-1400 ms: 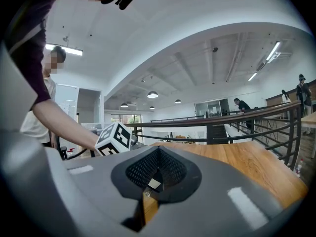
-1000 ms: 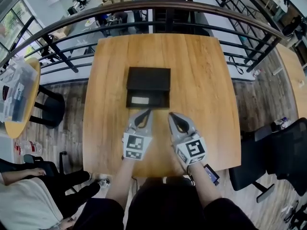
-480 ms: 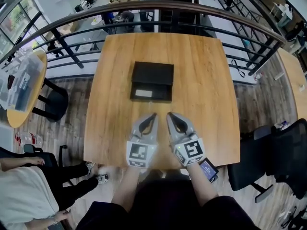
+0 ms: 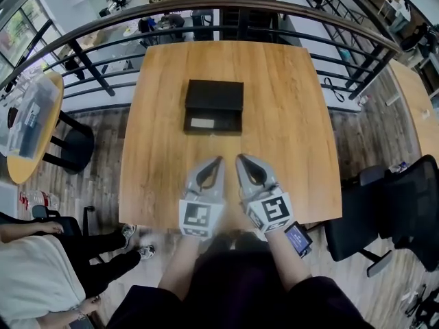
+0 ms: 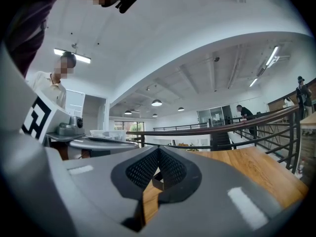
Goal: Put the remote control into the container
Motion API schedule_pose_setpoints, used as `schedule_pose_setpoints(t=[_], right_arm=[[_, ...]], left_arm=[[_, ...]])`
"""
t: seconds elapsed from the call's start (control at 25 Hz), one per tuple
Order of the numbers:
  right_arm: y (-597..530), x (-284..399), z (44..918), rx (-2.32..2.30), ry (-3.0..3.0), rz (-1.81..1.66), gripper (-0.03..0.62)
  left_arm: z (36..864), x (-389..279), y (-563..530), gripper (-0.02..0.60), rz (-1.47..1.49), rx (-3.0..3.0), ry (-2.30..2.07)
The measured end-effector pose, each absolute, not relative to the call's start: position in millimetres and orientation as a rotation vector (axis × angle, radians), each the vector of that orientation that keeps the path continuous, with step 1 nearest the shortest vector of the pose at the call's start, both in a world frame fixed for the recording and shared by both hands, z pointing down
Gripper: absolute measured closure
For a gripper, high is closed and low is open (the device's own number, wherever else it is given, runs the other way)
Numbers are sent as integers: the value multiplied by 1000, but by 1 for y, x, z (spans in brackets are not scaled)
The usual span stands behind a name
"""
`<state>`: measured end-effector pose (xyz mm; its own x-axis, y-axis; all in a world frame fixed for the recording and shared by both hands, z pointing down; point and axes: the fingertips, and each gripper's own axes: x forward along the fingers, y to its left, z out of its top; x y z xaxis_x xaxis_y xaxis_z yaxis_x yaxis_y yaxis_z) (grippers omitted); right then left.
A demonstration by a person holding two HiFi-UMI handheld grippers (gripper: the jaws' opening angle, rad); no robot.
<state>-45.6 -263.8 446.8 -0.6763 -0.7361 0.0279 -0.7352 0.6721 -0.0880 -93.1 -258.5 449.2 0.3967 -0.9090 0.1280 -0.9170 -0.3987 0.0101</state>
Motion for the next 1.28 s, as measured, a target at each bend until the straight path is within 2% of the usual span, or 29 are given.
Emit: schedule_pose_setpoints(t=[0.68,1.28], right_arm=[[-228,15,430,-1204,2841,-124,589],[-221,26,422,-1176,2834,-94,589]], left_arm=[[436,-34,-225,577,122,2556,-1762],[431,-26,-219,577,115,2545,-1783]])
